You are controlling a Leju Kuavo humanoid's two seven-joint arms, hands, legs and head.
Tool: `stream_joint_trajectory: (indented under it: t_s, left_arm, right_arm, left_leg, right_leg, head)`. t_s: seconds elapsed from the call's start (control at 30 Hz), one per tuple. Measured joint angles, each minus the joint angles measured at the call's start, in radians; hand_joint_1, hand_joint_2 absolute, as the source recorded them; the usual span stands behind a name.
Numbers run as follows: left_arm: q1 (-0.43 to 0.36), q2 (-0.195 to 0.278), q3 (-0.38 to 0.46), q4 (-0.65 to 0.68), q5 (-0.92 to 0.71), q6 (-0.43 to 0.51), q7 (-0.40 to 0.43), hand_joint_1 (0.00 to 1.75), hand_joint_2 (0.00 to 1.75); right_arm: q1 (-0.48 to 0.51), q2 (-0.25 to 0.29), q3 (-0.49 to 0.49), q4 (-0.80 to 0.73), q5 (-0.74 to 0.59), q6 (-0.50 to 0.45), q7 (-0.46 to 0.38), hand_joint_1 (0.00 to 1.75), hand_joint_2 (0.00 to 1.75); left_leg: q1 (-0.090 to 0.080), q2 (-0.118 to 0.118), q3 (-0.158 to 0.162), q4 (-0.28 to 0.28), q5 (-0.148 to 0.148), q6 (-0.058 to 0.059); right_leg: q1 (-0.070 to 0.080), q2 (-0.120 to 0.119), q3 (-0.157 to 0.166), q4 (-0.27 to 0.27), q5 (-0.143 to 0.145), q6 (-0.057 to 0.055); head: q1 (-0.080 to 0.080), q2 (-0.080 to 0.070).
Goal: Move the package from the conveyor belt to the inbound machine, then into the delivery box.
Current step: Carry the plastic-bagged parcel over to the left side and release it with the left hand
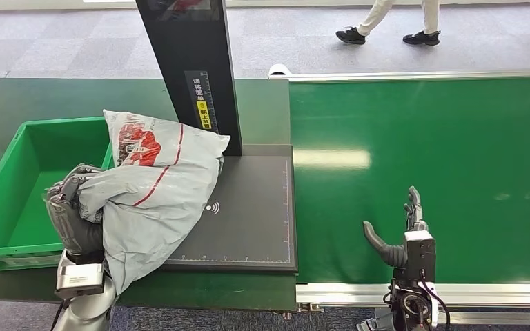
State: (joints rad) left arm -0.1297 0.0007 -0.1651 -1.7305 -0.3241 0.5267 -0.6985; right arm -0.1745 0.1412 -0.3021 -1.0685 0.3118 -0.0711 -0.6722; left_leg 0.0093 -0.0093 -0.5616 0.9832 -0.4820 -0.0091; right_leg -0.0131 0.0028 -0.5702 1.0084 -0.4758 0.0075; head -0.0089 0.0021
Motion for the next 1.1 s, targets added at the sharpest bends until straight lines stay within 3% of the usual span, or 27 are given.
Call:
stream_joint_trajectory:
  t_s: [0.1, 0.27, 0.43, 0.67, 0.87, 1.1]
  left_arm:
    - [-0.052, 0.006, 0.048, 0.040, 0.024, -0.045, 0.000, 1.75, 1.75]
    - [-0.183, 0.042, 0.201, 0.190, 0.081, -0.082, 0.001, 1.75, 1.75]
    - [-0.302, 0.102, 0.341, 0.425, 0.074, -0.077, 0.002, 1.75, 1.75]
    - [-0.504, 0.217, 0.504, 0.851, -0.009, -0.024, 0.003, 1.75, 1.75]
    - [-0.568, 0.245, 0.561, 1.034, -0.049, 0.002, 0.003, 1.75, 1.75]
    - [-0.599, 0.245, 0.574, 1.124, -0.074, 0.011, 0.001, 1.75, 1.75]
  right_arm:
    - [0.000, 0.006, -0.012, 0.001, 0.001, 0.017, 0.002, 0.00, 1.75]
    - [-0.001, 0.014, -0.031, 0.018, 0.000, 0.047, -0.012, 0.00, 1.75]
    - [-0.003, 0.018, -0.038, 0.050, -0.004, 0.060, -0.021, 0.00, 1.75]
    - [-0.012, 0.021, -0.045, 0.084, -0.006, 0.083, -0.023, 0.00, 1.75]
    - [-0.013, 0.026, -0.059, 0.097, -0.011, 0.085, -0.023, 0.00, 1.75]
    - [-0.012, 0.030, -0.073, 0.097, -0.011, 0.086, -0.023, 0.00, 1.75]
  left_leg:
    - [0.000, 0.000, 0.000, 0.000, 0.000, 0.000]
    - [0.001, 0.002, 0.001, 0.000, 0.001, -0.001]
    - [0.002, 0.002, 0.001, 0.000, 0.001, -0.002]
    - [0.002, 0.005, 0.000, 0.000, 0.002, -0.002]
    - [0.002, 0.004, -0.002, 0.000, 0.001, -0.002]
    - [0.002, 0.004, -0.002, 0.000, 0.001, -0.002]
  right_leg:
    - [0.000, 0.000, 0.000, 0.000, 0.000, 0.000]
    - [0.001, 0.001, 0.000, 0.001, 0.001, -0.001]
    - [0.003, 0.001, -0.001, 0.001, 0.001, -0.001]
    - [0.003, 0.005, -0.002, 0.002, 0.001, -0.002]
    - [0.002, 0.004, -0.003, 0.001, 0.001, -0.002]
    - [0.002, 0.004, -0.004, 0.001, 0.001, -0.002]
  head:
    - [0.000, 0.000]
    - [0.000, 0.000]
    - [0.000, 0.000]
    - [0.000, 0.000]
    - [0.000, 0.000]
    - [0.000, 0.000]
